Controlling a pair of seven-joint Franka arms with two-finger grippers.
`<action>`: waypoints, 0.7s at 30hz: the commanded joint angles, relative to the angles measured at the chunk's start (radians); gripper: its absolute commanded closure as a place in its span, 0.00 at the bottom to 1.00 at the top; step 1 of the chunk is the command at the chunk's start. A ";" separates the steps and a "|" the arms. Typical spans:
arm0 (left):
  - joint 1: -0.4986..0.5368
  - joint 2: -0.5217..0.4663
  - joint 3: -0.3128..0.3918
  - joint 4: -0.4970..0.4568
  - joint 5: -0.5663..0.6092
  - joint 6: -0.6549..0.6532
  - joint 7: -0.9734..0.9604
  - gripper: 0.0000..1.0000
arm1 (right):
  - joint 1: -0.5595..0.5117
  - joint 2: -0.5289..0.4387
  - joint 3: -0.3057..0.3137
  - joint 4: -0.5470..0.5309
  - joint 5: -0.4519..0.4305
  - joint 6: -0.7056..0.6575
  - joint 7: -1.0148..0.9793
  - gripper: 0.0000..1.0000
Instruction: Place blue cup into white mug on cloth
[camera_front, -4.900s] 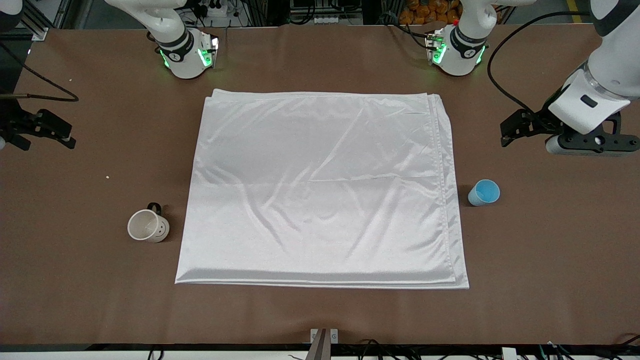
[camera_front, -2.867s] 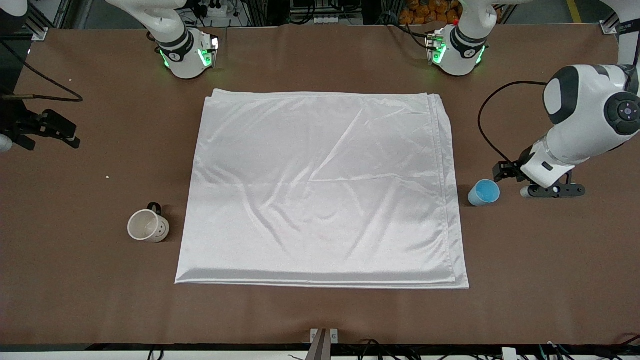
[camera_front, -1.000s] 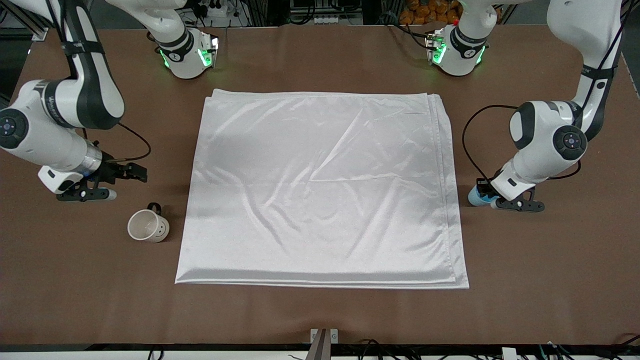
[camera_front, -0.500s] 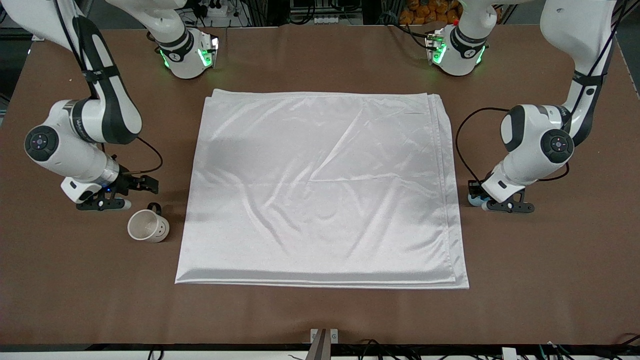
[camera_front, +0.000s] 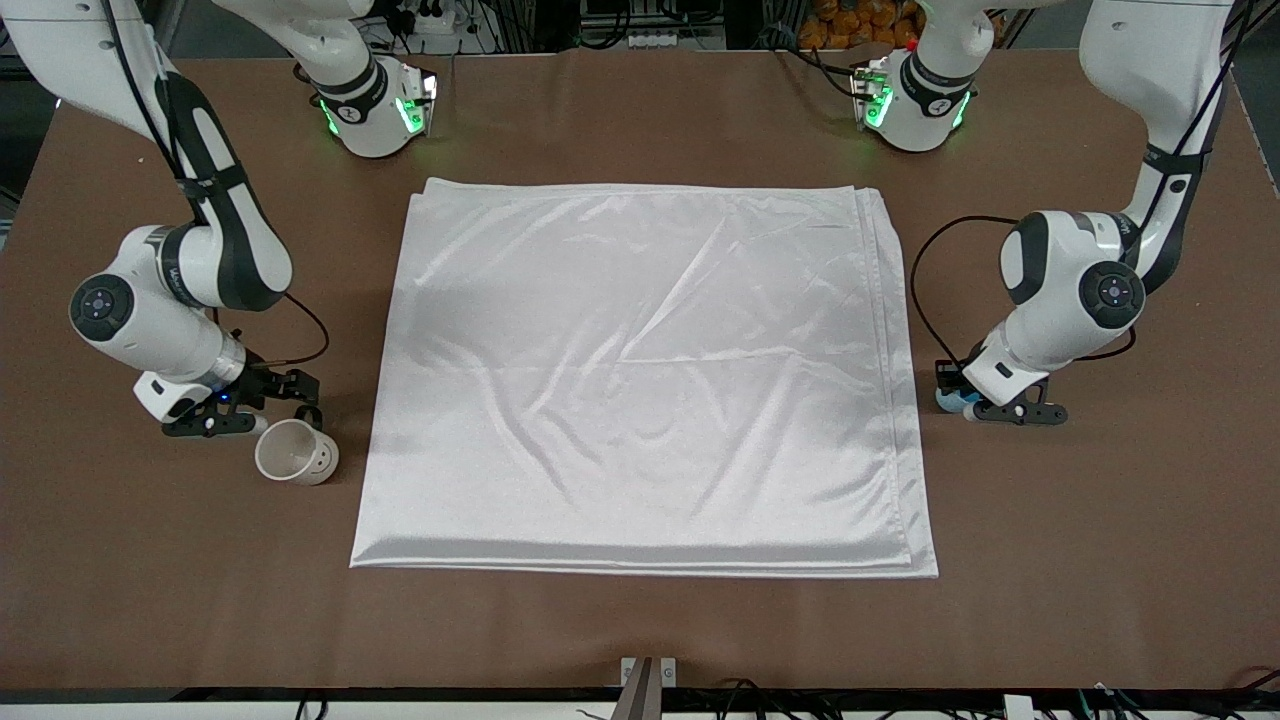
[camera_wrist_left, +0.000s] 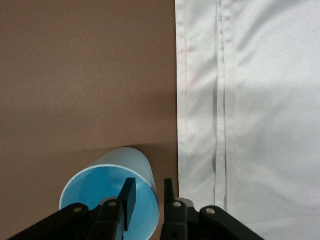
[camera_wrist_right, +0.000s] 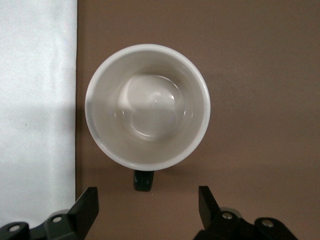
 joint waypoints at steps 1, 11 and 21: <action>0.003 0.004 -0.003 -0.011 0.004 0.017 -0.020 0.70 | -0.011 0.053 0.011 0.046 0.013 0.035 -0.020 0.14; 0.001 0.006 -0.001 -0.016 0.014 0.017 -0.020 0.91 | -0.014 0.105 0.011 0.076 0.013 0.068 -0.022 0.33; 0.001 -0.002 -0.001 -0.013 0.017 0.017 -0.018 1.00 | -0.006 0.102 0.013 0.081 0.015 0.065 -0.013 1.00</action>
